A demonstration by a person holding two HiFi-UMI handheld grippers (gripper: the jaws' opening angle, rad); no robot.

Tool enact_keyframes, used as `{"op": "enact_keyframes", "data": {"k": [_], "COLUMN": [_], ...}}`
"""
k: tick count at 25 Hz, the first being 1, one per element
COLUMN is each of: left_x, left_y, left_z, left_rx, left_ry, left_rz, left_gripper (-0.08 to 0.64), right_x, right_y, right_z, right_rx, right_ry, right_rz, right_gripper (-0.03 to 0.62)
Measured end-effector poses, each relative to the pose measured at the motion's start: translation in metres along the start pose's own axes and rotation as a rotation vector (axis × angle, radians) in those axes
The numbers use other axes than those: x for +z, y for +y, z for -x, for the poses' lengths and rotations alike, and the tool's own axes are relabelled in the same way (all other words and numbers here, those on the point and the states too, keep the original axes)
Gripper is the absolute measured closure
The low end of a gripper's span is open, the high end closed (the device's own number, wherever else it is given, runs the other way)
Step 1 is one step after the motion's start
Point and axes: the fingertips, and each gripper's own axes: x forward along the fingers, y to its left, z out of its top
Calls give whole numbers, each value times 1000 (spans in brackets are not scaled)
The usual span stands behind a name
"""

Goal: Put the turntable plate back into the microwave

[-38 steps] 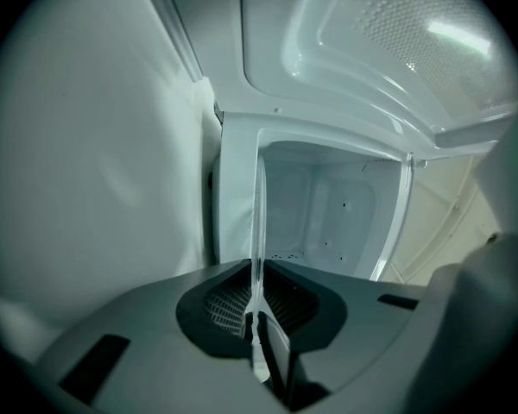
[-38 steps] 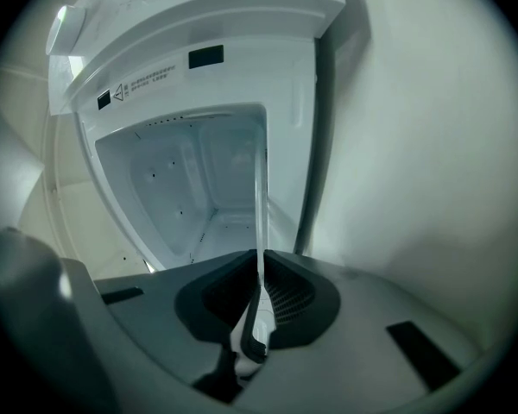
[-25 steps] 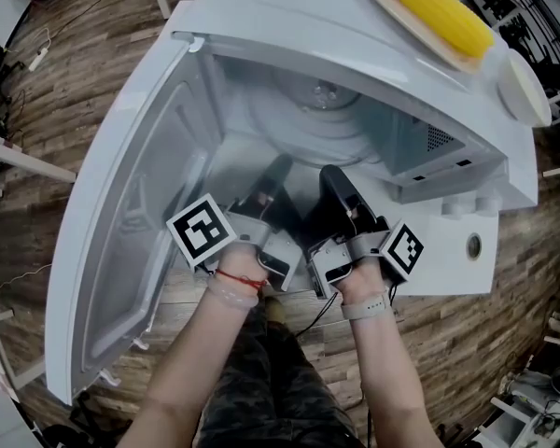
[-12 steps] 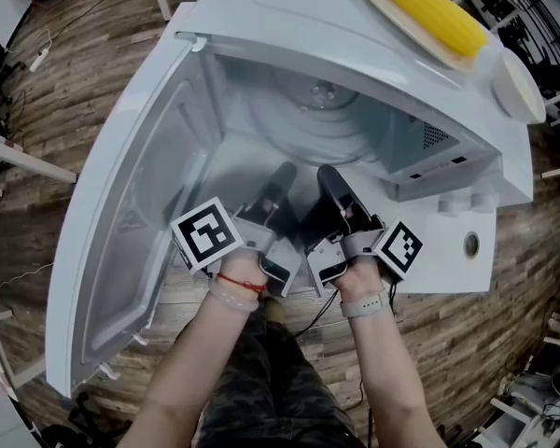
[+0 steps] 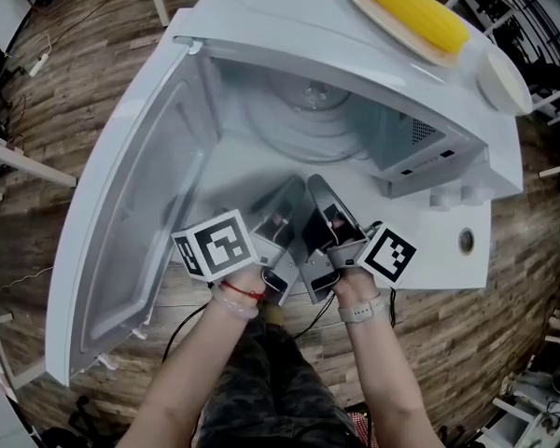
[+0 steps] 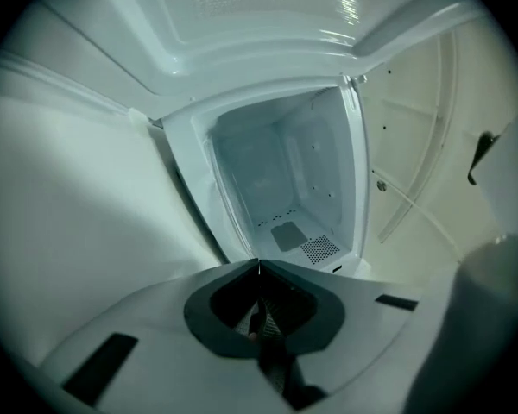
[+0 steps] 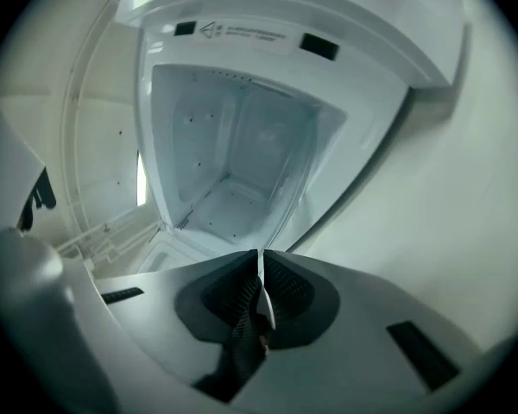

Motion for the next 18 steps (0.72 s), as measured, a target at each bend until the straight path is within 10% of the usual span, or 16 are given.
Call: {"op": "enact_keyframes", "data": {"k": [7,18], "left_x": [-2,-15], "left_y": [-12,-19], "left_z": [6,20], "left_rx": [48,107], "left_ry": [25,40], "left_rz": [-328,-590], "left_gripper": [548,548], "right_x": [-2,-19], "right_y": [16,28], "right_z": [9,25], "right_rx": [-66,-71], "right_ry": [51,111], "right_rz": [498,740], "right_gripper": [552,552]}}
